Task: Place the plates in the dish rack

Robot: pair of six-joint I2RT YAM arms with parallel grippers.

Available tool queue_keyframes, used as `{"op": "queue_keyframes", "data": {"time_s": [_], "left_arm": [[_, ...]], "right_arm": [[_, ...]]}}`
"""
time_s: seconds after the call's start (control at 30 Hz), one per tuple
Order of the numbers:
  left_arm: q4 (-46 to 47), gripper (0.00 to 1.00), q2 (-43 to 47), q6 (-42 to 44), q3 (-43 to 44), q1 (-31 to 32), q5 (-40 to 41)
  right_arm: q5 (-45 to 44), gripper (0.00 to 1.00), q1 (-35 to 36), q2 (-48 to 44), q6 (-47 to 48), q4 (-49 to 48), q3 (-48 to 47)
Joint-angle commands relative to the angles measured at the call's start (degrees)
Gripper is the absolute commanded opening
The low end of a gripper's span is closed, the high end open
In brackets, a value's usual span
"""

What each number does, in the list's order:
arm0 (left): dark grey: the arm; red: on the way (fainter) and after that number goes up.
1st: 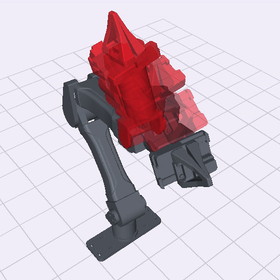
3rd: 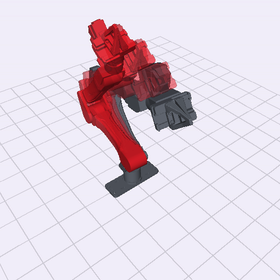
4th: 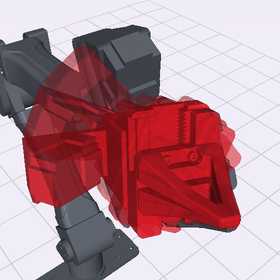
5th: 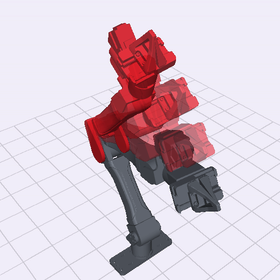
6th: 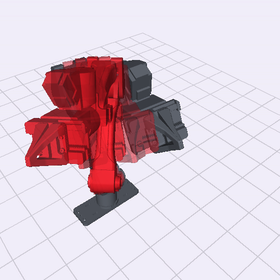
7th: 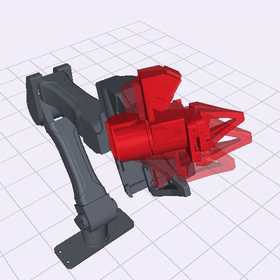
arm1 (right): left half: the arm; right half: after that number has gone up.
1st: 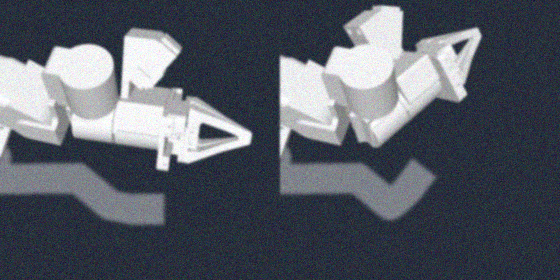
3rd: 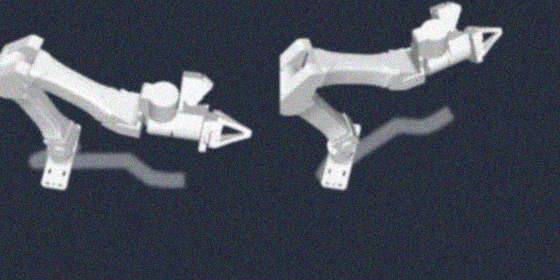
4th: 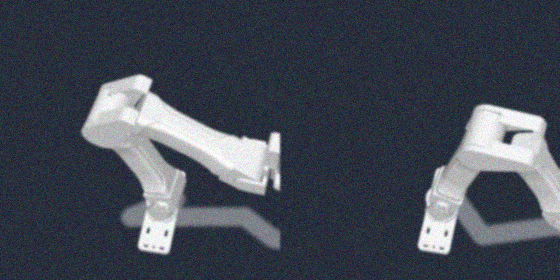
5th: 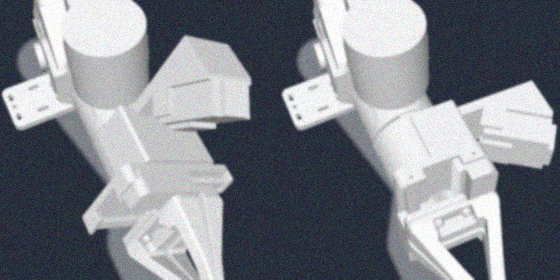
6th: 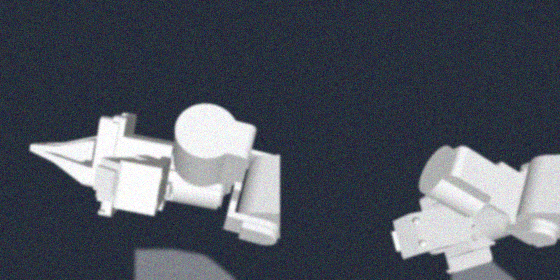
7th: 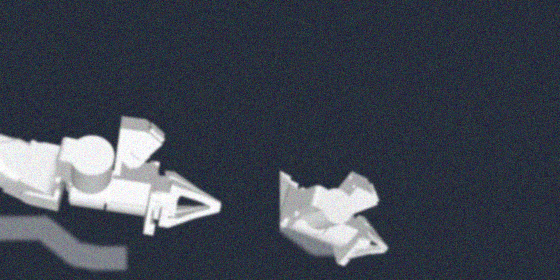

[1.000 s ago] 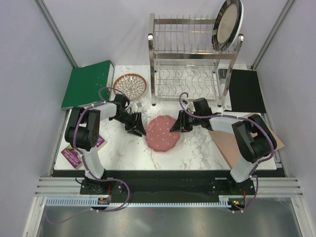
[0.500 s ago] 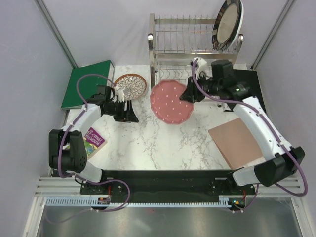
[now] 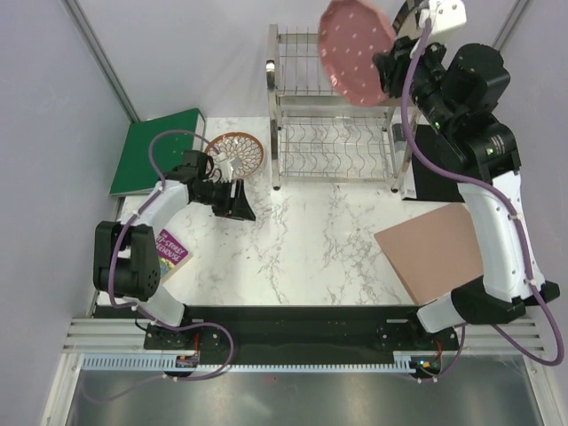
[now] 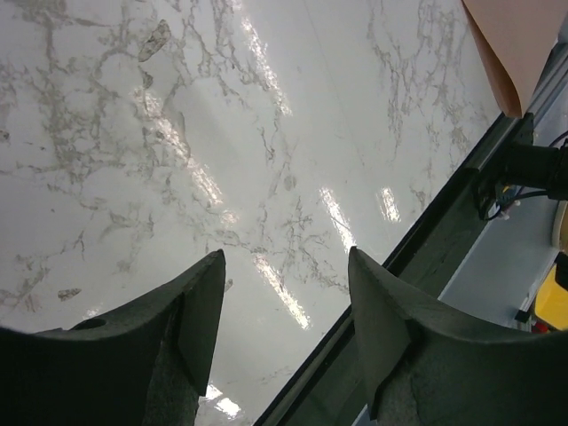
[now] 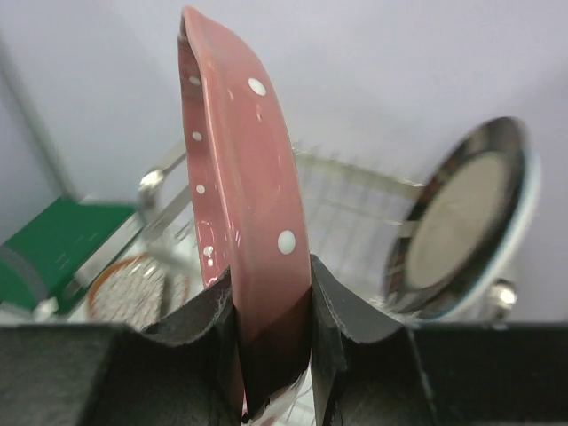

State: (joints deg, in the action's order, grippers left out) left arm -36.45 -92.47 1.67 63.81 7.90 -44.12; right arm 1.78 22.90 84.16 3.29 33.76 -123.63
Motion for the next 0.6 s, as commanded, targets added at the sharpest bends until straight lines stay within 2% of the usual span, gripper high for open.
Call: {"op": "queue_keyframes", "data": {"time_s": [0.0,0.07,0.17,0.37,0.57], "left_arm": [[0.9,0.64,3.9,4.3,1.3,2.2,-1.7],[1.5,0.64,4.6,4.2,0.0,2.6,-2.0],[2.0,0.63,5.1,3.7,-2.0,3.0,-2.5],[2.9,0.63,6.2,4.0,-4.4,3.4,-3.2],[4.3,0.62,5.4,3.4,-5.3,3.5,-3.8]], "right_arm": [[-31.7,0.00,1.7,7.2,-2.4,-17.8,-8.0],[-38.7,0.00,2.8,8.6,0.5,-22.7,-8.7],[-42.2,0.00,4.2,9.3,7.9,-31.9,-5.3],[-47.8,0.00,5.0,14.4,15.4,-35.2,-8.4],[-47.3,0.00,5.0,16.2,17.4,-36.0,-7.3]]}}
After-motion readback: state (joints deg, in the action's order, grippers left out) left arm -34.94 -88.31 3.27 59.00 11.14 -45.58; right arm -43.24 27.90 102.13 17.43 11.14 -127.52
